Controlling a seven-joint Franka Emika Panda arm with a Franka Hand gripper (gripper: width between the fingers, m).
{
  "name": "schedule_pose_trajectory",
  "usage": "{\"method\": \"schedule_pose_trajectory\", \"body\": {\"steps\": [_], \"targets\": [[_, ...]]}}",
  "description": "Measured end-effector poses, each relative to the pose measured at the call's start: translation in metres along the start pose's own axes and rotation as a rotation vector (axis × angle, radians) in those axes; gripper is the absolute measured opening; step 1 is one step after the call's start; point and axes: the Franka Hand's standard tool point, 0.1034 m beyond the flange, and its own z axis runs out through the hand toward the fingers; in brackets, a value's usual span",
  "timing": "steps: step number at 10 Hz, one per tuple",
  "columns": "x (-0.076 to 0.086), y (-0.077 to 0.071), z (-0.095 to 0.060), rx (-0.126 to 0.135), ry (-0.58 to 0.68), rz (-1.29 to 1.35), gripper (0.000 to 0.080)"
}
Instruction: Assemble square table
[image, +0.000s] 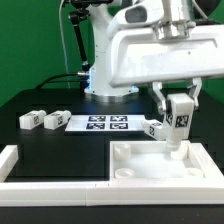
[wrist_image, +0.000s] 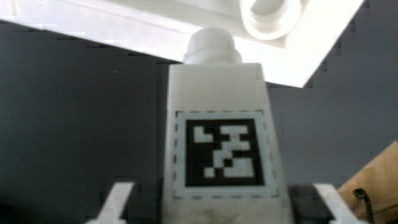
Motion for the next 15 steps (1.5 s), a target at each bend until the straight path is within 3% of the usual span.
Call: {"method": "schedule_pose_trajectory", "body": {"steps": [4,8,15], "targets": [[-0.001,-0.02,0.025,0.019,0.009,0.004,0.0291],[-0.01,-0.031,0.037,0.027,0.002,-0.006,0.0291],[-0.022,-0.035,0.053,0.022,0.028,-0.008,0.0291]]}}
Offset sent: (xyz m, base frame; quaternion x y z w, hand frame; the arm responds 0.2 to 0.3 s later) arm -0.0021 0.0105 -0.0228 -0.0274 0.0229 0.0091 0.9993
